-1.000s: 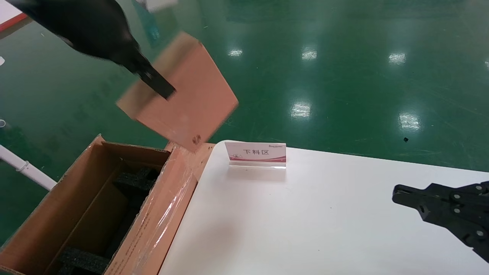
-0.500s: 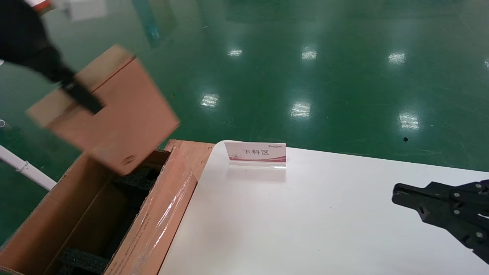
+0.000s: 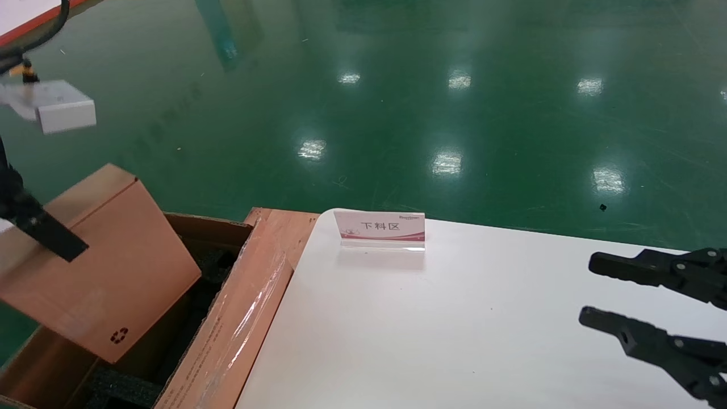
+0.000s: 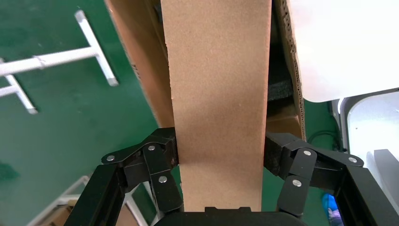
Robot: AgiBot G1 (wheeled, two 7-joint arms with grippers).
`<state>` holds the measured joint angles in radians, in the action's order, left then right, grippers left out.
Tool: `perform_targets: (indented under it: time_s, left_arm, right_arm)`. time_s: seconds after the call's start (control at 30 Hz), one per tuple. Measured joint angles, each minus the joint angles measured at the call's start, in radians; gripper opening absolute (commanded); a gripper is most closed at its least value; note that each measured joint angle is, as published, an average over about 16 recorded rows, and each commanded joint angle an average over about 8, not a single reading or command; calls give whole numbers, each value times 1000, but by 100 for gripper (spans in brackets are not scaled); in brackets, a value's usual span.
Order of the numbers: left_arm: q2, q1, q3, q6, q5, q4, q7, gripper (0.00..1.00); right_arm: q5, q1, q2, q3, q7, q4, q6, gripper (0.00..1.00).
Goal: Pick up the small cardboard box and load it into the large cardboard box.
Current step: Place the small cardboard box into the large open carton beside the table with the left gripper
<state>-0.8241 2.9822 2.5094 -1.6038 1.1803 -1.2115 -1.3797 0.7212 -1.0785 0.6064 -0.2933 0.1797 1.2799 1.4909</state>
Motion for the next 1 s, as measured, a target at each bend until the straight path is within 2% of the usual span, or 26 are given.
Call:
perform_targets:
  time_s: [0.53, 1.0]
  left_arm:
    - [167, -107, -52, 65, 134, -96, -113, 0]
    - [259, -168, -53, 111, 238, -125, -163, 0]
  right_arm:
    - [-1, 0, 0, -1, 0, 0, 0, 100]
    - [-1, 0, -1, -2, -1, 0, -1, 100]
